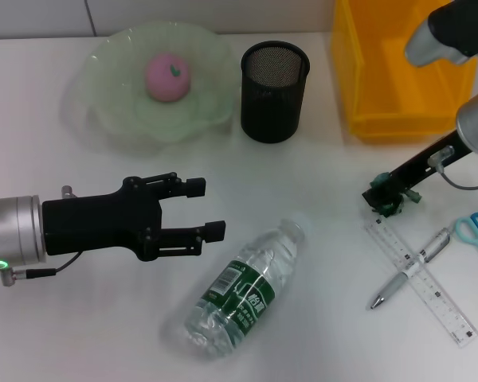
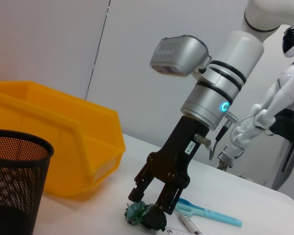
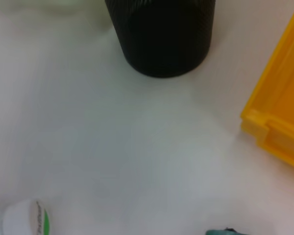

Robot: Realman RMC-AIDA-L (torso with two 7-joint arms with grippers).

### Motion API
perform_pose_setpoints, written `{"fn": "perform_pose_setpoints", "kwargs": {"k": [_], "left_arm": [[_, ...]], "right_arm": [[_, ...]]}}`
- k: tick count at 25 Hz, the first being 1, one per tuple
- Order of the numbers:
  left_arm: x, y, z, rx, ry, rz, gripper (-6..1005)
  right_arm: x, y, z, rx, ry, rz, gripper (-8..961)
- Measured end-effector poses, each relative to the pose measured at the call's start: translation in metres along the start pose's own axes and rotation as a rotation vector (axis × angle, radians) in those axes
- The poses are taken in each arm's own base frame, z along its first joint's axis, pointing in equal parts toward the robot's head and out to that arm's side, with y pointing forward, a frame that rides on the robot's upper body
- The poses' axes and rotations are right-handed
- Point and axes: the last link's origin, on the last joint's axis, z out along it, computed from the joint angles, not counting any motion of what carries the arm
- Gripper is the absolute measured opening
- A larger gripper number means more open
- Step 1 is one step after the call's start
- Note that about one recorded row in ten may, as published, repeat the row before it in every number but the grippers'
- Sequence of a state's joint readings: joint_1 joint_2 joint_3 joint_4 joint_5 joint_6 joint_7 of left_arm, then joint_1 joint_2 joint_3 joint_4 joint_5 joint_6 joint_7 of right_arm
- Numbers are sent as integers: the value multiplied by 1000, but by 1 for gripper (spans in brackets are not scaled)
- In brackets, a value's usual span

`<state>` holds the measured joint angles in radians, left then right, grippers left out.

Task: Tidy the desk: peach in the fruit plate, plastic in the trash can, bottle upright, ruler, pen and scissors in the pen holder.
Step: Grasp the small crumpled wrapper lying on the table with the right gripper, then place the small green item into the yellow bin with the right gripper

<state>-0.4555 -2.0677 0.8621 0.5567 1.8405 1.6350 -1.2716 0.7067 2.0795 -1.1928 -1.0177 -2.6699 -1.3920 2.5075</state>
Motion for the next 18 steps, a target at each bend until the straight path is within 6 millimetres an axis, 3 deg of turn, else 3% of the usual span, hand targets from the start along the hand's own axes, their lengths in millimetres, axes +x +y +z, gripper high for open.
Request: {"fn": "perform_pose_setpoints", "kwargs": {"k": [4, 6, 18], "left_arm": [[-1, 0, -1, 4, -1, -3, 811], [-2, 0, -1, 5, 0, -5, 811], [-3, 0, -3, 16, 3, -10, 811]], "right_arm": [[-1, 4, 5, 19, 25, -22, 818], [-2, 5, 6, 22, 31, -36, 709], [-1, 6, 6, 27, 28, -41, 471]]}}
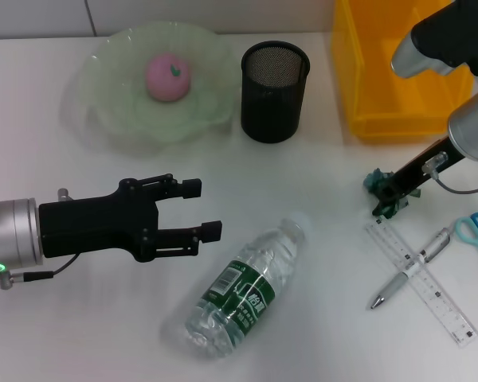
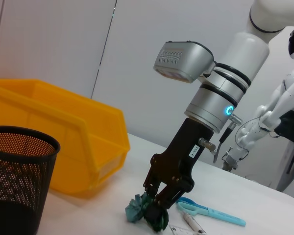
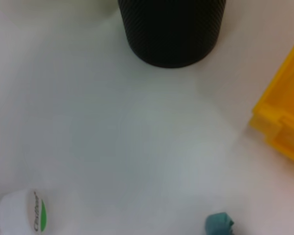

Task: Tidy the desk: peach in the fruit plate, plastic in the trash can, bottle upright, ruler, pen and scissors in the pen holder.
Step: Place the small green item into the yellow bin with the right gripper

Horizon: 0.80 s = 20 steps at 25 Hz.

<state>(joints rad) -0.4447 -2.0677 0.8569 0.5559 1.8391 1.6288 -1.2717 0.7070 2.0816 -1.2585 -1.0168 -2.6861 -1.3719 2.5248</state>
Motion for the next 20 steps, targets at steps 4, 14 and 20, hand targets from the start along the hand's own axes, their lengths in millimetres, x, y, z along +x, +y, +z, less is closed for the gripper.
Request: {"fn": "perform_pose_setpoints", "kwargs": {"k": [4, 14, 20], "left_arm": [[0, 0, 0, 1, 2, -1, 811], [0, 0, 0, 1, 2, -1, 810], [0, 0, 0, 2, 1, 0, 810]], "right_arm": [[0, -1, -3, 4, -12, 0, 310], [-6, 0, -47, -55, -155, -9, 121], [-6, -25, -114, -128, -424, 47, 84]]}}
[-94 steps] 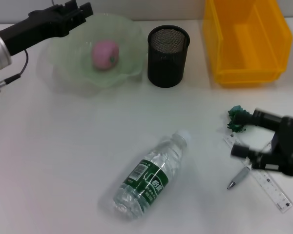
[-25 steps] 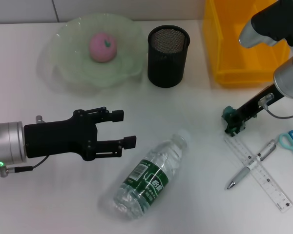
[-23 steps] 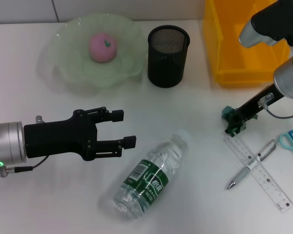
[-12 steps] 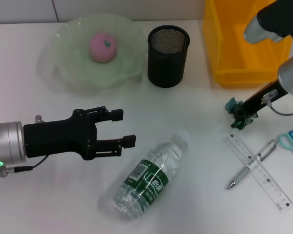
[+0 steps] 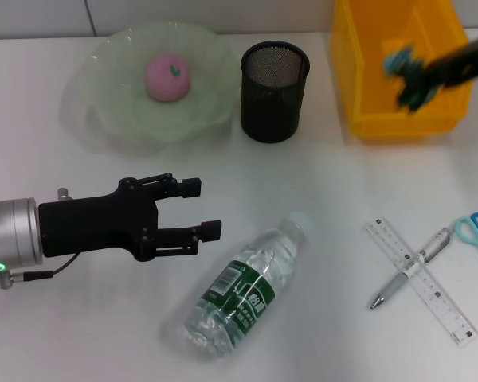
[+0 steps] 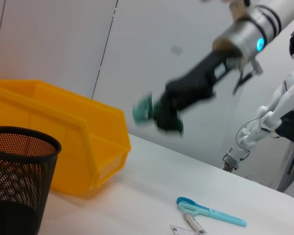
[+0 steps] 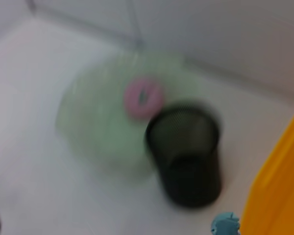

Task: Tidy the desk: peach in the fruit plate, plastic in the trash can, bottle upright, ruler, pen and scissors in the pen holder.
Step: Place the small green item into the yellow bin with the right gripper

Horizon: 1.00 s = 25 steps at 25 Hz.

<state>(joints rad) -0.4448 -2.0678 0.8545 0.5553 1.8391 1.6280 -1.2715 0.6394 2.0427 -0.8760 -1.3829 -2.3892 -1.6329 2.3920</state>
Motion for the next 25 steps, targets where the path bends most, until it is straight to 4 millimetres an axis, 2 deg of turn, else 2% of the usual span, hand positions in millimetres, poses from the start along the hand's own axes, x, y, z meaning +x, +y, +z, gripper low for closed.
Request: {"fn": "perform_pose_setpoints", "kwargs": {"k": [1, 2, 5, 6, 10, 15, 25], "left_arm": [[0, 0, 0, 0, 0, 1, 810], [0, 0, 0, 0, 0, 1, 811], [1, -1, 0, -1, -1, 5, 811], [1, -1, 0, -1, -1, 6, 811], [2, -1, 0, -1, -1, 7, 811], [2, -1, 0, 0, 0, 8, 811], [2, -2, 0, 1, 0, 9, 810]], "right_arm": [[-6, -12, -8, 45, -56, 15, 79], [-6, -12, -8, 45, -56, 15, 74], [-13, -30, -9, 125, -130, 39, 56], [-15, -40, -6, 171, -162, 55, 49], [-14, -51, 4, 217, -180, 77, 20], [-16, -58, 25, 224, -173, 83, 89], [-17, -61, 35, 229, -167, 86, 489]]}}
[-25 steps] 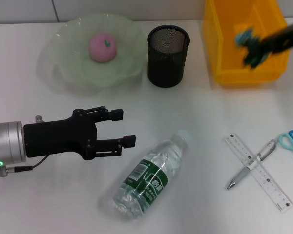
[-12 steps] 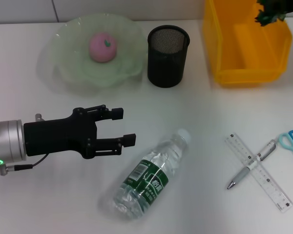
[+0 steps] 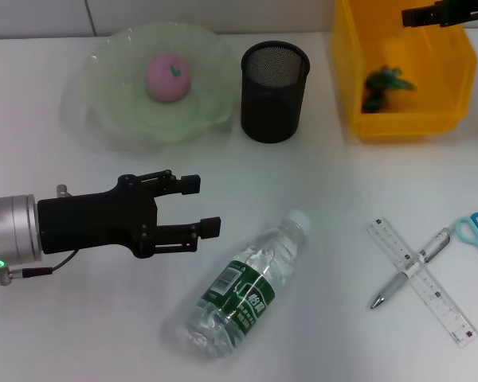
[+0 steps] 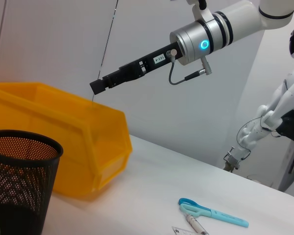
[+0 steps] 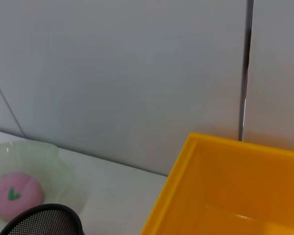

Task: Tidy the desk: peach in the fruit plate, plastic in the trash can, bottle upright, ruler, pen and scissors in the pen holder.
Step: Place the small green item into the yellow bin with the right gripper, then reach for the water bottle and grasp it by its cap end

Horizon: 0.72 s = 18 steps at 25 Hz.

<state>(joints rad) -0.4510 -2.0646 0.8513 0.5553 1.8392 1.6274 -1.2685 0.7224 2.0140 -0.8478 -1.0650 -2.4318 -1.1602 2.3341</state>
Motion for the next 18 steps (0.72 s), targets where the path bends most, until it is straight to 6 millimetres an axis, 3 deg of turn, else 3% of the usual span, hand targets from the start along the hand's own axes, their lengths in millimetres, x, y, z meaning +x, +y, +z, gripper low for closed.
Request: {"fn": "perform_pose_setpoints", "kwargs": {"k": [9, 18], "left_arm": [[0, 0, 0, -1, 0, -1, 810], [-1, 1, -2, 0, 0, -13, 810]], "right_arm": [[4, -1, -2, -8, 6, 12, 679], [19, 6, -21, -48, 42, -17, 699]]}}
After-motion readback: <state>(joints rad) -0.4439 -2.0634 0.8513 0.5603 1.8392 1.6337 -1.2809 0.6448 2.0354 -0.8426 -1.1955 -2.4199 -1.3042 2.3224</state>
